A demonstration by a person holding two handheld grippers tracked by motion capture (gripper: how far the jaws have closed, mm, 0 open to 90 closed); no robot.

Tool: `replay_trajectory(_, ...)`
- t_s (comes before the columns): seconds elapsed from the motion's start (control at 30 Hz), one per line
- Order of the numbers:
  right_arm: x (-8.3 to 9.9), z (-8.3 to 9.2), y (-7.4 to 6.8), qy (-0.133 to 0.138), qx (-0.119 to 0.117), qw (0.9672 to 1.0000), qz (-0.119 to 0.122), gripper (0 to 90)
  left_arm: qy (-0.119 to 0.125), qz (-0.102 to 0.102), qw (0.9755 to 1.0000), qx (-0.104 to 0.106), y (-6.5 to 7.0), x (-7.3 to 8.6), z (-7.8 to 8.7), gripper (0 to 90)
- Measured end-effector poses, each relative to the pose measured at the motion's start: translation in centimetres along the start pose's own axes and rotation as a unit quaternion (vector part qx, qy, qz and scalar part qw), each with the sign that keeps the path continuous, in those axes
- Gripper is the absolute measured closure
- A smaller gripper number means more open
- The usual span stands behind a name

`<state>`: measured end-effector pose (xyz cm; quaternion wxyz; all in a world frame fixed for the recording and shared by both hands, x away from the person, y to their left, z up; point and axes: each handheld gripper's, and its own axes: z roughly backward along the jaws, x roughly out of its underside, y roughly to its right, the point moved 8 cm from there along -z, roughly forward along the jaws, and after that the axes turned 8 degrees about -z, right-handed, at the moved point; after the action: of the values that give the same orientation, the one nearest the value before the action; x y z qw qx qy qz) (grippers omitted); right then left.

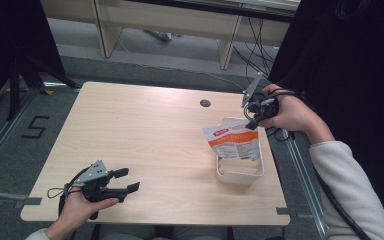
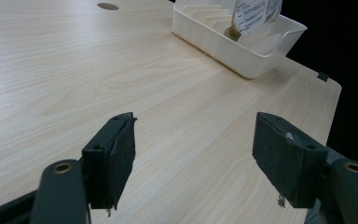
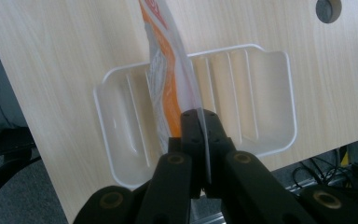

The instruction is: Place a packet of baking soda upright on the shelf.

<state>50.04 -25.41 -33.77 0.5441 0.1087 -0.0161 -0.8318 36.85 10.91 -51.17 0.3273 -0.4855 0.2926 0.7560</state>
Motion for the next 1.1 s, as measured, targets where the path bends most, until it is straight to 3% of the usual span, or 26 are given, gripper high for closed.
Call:
replay_trajectory(0.13,0.0,-0.3,0.2,-0.005,-0.001,0.9999,0.011,90.0,0.0,0.0,1.0,0.0,0.0,0.0,0.0,29.6)
replay_trajectory(1.1,0.2,-1.5,0.3,-0.014,-0.003,0.9999,0.002,90.0,0.001,0.002,1.0,-0.001,0.0,0.0,0.0,29.6)
